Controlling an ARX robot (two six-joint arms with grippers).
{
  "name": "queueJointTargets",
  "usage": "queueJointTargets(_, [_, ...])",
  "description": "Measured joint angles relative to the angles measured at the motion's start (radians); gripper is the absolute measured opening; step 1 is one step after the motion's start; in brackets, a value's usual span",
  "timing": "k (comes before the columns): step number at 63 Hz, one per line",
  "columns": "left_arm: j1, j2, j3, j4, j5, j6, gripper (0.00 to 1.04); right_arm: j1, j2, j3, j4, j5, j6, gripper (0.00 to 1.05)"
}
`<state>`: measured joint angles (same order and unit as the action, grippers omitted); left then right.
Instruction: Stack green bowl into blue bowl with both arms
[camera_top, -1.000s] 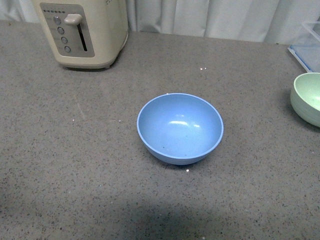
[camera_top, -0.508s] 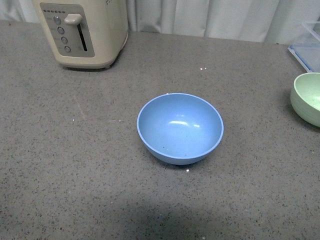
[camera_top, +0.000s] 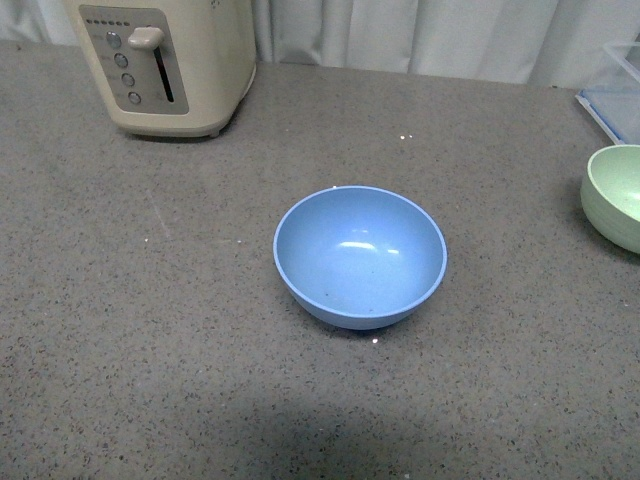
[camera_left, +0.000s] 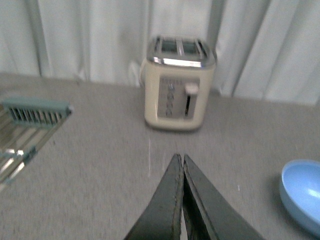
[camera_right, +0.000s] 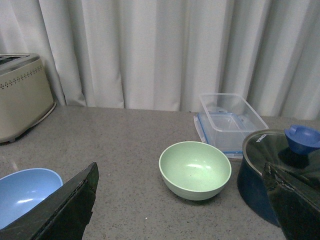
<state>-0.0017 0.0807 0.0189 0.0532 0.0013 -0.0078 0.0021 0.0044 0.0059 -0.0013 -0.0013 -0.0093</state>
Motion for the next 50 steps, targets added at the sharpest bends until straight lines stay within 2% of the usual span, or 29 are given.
queueJointTargets(5, [0.000, -0.068, 0.000, -0.046, -0.001, 0.000, 0.18, 0.000, 0.000, 0.000, 0.000, 0.001, 0.000, 0.96])
queueJointTargets(34, [0.000, -0.076, 0.000, -0.051, -0.001, 0.000, 0.98, 0.000, 0.000, 0.000, 0.000, 0.000, 0.000, 0.96])
queueJointTargets(38, [0.000, -0.076, 0.000, -0.051, -0.001, 0.002, 0.99, 0.000, 0.000, 0.000, 0.000, 0.000, 0.000, 0.96])
queueJointTargets(42, [0.000, -0.076, 0.000, -0.051, -0.001, 0.003, 0.98, 0.007, 0.069, 0.021, -0.042, 0.082, 0.023, 0.96])
queueJointTargets(44, [0.000, -0.076, 0.000, -0.052, -0.002, 0.003, 0.98, 0.000, 0.134, 0.035, -0.013, 0.083, 0.026, 0.96])
queueJointTargets(50, [0.000, -0.077, 0.000, -0.052, -0.001, 0.003, 0.98, -0.052, 0.454, 0.132, 0.238, 0.001, -0.006, 0.96])
